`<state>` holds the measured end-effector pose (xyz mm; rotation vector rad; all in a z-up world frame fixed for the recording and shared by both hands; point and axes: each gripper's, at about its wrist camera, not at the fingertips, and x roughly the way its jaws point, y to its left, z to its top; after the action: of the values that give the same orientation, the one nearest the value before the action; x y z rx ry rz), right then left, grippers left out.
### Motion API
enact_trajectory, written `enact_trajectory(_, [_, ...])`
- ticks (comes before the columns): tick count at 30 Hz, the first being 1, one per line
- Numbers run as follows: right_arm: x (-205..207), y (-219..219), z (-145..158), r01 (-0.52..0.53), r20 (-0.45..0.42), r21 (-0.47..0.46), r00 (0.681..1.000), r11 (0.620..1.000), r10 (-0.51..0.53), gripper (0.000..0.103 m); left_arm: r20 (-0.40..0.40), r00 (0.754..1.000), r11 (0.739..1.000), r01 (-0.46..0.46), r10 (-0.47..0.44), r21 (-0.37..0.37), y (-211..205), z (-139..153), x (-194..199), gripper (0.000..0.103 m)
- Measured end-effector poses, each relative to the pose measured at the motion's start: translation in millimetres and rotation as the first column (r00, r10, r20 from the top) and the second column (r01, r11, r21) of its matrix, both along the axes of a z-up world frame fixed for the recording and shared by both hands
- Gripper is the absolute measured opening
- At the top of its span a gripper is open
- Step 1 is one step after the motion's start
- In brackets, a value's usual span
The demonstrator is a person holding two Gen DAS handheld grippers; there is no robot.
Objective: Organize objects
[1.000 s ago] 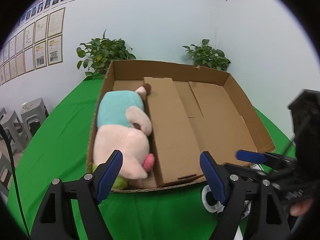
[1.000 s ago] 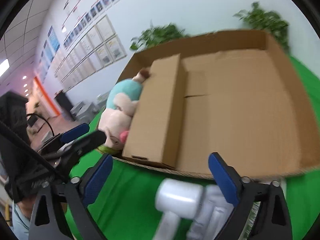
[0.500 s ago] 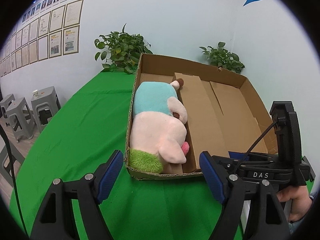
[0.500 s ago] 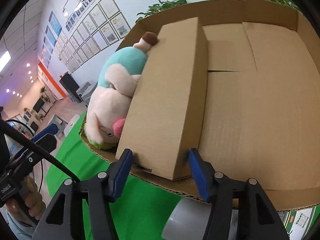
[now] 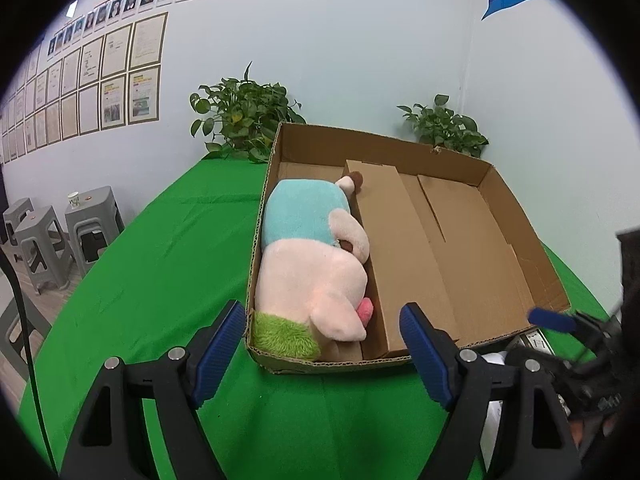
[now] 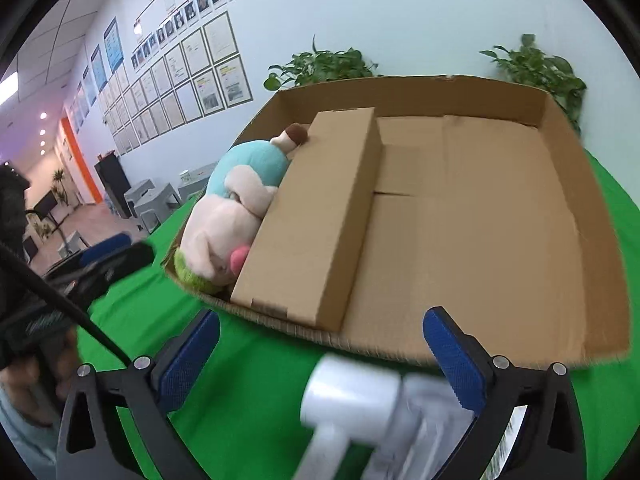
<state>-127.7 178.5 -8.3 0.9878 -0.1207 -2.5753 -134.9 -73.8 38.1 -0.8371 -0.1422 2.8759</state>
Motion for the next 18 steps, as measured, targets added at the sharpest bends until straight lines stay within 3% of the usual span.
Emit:
enact_trajectory(5, [54.5, 19.6, -11.4, -0.032, 0.016, -0.03, 0.999, 0.999, 0.032, 0.103, 0.015, 0.999, 0.999, 0.047, -0.047, 0.015, 12.7, -2.6, -1.3, 0.079])
enact_trajectory(9, [88.1, 16.2, -36.4, -0.082, 0.069, -0.002, 0.994, 0.997, 0.082, 0.102, 0.073, 0.989, 0.991, 0.126, -0.13, 0.052, 31.4, -15.5, -3.9, 0.079])
enact_trajectory(13, [98.8, 8.5, -59.9, -0.091, 0.124, 0.017, 0.988, 0.996, 0.089, 0.098, 0.164, 0.955, 0.966, 0.229, -0.247, 0.118, 51.3, -34.7, -9.9, 0.079])
enact_trajectory(18, [97.2, 12.1, -73.3, -0.046, 0.177, 0.01, 0.983, 0.999, 0.043, 0.079, 0.246, 0.908, 0.934, 0.292, -0.338, 0.204, 62.8, -56.6, -16.5, 0.079])
